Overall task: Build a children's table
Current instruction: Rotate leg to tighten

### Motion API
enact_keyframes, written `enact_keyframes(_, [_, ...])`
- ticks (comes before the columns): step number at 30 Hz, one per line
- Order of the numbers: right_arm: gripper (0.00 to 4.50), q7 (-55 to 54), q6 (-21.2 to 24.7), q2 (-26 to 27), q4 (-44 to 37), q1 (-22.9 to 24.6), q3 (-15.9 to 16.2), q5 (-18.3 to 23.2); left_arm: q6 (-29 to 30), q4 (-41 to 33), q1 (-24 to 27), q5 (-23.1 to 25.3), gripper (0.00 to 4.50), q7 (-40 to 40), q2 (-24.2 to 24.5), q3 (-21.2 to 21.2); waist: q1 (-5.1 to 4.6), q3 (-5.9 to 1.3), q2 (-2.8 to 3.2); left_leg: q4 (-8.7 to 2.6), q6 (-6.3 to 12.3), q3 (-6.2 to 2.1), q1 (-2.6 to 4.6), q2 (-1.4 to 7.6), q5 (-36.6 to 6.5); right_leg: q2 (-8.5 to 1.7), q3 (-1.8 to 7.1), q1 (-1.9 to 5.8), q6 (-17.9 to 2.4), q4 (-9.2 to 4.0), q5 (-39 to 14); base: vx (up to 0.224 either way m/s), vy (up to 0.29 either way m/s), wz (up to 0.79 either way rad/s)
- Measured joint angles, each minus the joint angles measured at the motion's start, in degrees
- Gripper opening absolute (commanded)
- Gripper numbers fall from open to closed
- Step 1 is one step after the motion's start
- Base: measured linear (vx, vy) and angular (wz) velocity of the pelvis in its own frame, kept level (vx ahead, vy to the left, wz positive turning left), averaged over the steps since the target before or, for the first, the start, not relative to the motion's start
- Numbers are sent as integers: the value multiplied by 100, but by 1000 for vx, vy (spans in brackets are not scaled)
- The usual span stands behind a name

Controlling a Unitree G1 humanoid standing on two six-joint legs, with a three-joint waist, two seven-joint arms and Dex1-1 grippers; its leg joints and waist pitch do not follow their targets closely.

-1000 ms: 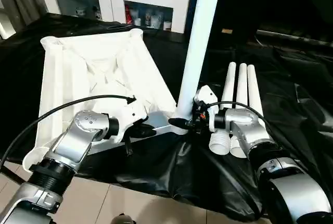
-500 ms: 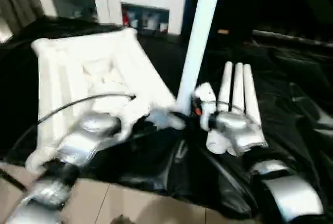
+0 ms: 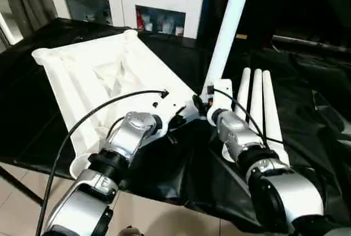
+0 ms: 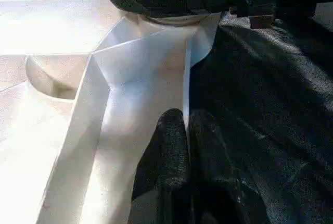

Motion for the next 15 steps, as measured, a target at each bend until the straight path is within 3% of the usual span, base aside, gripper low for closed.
enact_keyframes(1, [343, 24, -47, 2, 11, -1, -4, 0, -8, -22, 10, -2, 0, -12, 18, 0, -5, 0, 0, -2, 0, 0, -2, 0, 0, 0, 0, -3, 0, -1, 0, 0, 0, 0])
enact_keyframes(4, [346, 410, -179, 41, 36, 2, -66, 29, -104, -147, 105, 16, 0, -54, 182, 6, -44, 0, 0, -16, 0, 1, -8, 0, 0, 3, 0, -14, 0, 0, 0, 0, 0, 0])
enact_keyframes(6, [383, 741, -223, 86, 44, 20, -63, 48, -150, -193, 155, 19, 0, -61, 338, 109, -106, 2, -3, -19, 0, -7, -33, 3, 0, 12, -2, -29, -5, 3, 3, 0, 0, 0])
enact_keyframes(8, [389, 1208, -264, 23, 39, 39, -29, 56, -185, -461, 331, 17, 0, -235, 512, 138, -152, 2, -3, -26, -1, -8, -38, 4, 0, 15, -1, -40, -5, 3, 1, 0, 0, 0])
enact_keyframes(15, [394, 3017, -424, -540, -309, 361, 533, -119, -360, -1135, 765, -157, 0, -1050, 1050, 135, -117, 3, -1, -5, 3, -4, -44, 4, 2, 12, 3, -50, -33, 2, -3, 0, 0, 0])
